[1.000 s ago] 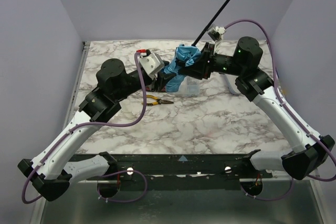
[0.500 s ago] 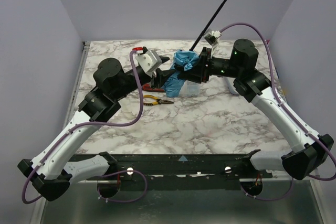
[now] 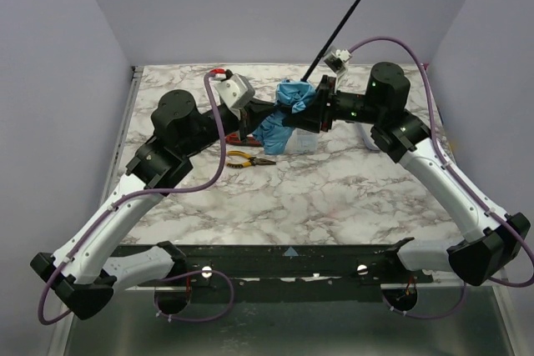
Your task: Open the umbrella
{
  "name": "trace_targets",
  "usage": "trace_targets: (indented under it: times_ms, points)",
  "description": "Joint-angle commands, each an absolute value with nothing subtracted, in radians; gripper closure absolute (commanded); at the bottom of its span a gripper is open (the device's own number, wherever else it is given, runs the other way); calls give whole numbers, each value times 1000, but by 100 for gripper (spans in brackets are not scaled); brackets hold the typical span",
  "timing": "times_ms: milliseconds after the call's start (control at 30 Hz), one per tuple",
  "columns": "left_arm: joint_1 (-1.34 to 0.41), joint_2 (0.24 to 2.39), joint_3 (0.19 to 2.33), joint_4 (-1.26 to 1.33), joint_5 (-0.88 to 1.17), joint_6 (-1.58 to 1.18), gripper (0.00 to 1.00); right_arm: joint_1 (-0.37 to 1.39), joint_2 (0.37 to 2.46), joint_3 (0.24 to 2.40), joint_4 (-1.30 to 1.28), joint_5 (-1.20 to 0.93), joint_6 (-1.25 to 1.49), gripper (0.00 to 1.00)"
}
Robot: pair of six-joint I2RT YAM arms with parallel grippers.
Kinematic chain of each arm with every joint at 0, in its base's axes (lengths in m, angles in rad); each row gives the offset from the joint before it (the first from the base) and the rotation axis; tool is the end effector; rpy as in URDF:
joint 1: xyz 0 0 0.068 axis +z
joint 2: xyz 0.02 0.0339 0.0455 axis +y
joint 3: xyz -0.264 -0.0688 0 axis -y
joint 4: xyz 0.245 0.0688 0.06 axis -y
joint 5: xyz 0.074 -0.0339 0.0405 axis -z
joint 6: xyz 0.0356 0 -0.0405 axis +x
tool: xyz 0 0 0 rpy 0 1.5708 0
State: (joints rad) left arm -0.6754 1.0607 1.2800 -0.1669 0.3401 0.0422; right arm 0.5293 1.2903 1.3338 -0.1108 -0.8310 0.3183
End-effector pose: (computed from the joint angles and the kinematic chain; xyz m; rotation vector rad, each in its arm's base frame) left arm 0.1679 -0.1497 0.4614 0.8045 1.3488 -0.7592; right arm 0.2343 0.1675 0.4312 -0.8525 1.5728 1.3009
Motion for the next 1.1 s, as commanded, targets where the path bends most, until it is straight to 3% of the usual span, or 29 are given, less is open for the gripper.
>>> trace_targets:
  times_ms: [0, 300, 667, 700, 767, 833, 1067]
  points:
    - [-604, 1042, 1258, -150, 394, -74, 100, 537, 1251, 1325, -86, -888, 293, 100]
    - [-499, 1119, 1297, -233, 265, -90, 100, 537, 1236, 1308, -58, -962, 311, 100]
    - [-452, 1146, 1315, -312, 442, -144, 100, 538, 1239, 1319, -45, -972, 339, 100]
    - [-426, 1121, 1291, -265, 506, -170, 91, 538, 1236, 1319, -53, -963, 333, 100]
    - [-399, 1060, 1226, -173, 617, -181, 60, 538, 1229, 1315, -70, -925, 320, 100]
    - [-402, 997, 1170, -120, 676, -127, 43, 538, 1225, 1312, -105, -853, 318, 100]
    - [-480, 969, 1183, -155, 657, -49, 33, 538, 1233, 1303, -129, -810, 312, 100]
